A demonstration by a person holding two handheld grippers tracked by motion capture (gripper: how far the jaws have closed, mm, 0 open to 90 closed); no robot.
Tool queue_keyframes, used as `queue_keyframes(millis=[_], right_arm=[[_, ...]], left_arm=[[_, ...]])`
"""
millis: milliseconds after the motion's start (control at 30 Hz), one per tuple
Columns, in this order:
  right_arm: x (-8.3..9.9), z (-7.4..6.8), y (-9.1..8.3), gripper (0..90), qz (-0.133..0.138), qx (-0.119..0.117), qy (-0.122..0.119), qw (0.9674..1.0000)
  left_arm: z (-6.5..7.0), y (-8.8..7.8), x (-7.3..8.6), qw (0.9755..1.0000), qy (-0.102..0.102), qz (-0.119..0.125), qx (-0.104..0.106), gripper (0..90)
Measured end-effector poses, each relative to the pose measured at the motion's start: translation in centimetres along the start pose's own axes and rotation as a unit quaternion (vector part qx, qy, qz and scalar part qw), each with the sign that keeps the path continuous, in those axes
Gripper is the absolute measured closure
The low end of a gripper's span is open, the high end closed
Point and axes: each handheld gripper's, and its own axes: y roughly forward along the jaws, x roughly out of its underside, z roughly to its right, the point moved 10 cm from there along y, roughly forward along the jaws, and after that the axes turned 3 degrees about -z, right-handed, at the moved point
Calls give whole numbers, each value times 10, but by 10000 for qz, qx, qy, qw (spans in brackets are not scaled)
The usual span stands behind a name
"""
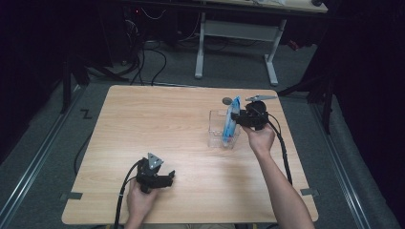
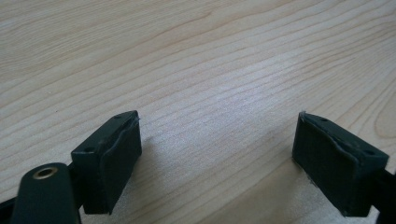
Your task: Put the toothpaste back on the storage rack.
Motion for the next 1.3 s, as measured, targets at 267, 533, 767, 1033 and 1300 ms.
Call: queue_keyframes(millis=[267, 533, 767, 1033, 1300], right_arm=[[1, 3, -7, 525, 21, 24, 11, 10000], [1, 1, -15, 514, 85, -23, -65, 9999], [7, 2, -21, 507, 266, -48, -1, 9996], [4, 2, -35, 484, 366, -101, -84, 9992], [4, 5, -47, 468, 481, -82, -80, 9988]], left_arm=[[0, 0, 0, 10000, 1, -1, 0, 160], [0, 0, 0, 10000, -1, -2, -4, 160], [0, 0, 0, 10000, 0, -2, -5, 160], [0, 0, 0, 10000, 7, -2, -8, 160], [0, 0, 0, 10000, 4, -3, -10, 160]])
